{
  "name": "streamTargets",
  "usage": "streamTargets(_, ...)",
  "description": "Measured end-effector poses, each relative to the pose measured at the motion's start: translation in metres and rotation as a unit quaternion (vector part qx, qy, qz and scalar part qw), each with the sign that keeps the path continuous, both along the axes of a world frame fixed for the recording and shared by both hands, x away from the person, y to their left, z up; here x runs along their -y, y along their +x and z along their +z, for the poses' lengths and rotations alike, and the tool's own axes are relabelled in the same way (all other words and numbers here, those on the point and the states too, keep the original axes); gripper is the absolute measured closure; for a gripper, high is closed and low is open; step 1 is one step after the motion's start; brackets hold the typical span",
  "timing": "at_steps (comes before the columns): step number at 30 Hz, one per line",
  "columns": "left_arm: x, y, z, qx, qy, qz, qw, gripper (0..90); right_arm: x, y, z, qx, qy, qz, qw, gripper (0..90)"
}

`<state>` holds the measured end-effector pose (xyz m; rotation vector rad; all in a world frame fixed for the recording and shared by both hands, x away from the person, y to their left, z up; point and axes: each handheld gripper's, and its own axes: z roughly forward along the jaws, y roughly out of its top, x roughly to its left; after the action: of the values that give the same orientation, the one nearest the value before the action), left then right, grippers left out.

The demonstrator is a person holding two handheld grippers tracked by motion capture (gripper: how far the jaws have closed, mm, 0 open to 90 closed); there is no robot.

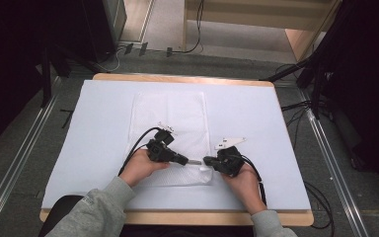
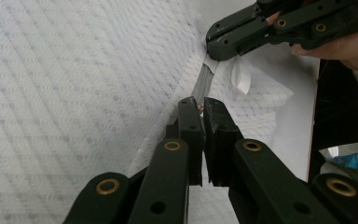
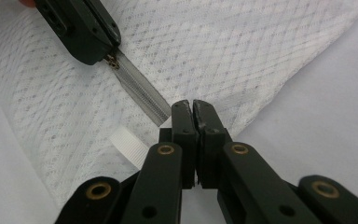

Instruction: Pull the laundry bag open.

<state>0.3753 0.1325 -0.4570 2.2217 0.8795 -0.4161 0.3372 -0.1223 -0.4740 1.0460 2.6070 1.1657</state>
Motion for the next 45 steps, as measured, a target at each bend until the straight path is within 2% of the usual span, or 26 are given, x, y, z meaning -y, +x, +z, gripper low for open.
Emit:
streamTargets(8, -0.009, -0.001, 0.002, -0.003, -0.003, 0.005, 1.0, 88.2, 0.001, 0.002, 0.0, 0.0, 0.0, 0.006, 1.0, 90.0)
streamTargets(12, -0.01, -0.003, 0.002, -0.002, 0.005, 0.002, 1.0, 88.1, 0.001, 0.002, 0.0, -0.001, 0.002, 0.007, 1.0, 90.0)
streamTargets(16, -0.015, -0.002, 0.002, -0.007, 0.002, 0.006, 1.0, 88.2, 0.001, 0.002, -0.001, 0.002, 0.002, 0.01, 0.9999, 90.0)
streamTargets(39, -0.042, -0.008, 0.008, -0.002, 0.005, 0.028, 0.9996, 88.1, 0.001, 0.005, 0.001, -0.008, 0.002, 0.018, 0.9998, 89.8)
streamTargets(45, -0.047, -0.01, 0.008, -0.003, 0.006, 0.029, 0.9995, 88.1, 0.001, 0.005, 0.0, -0.005, 0.002, 0.021, 0.9998, 89.7)
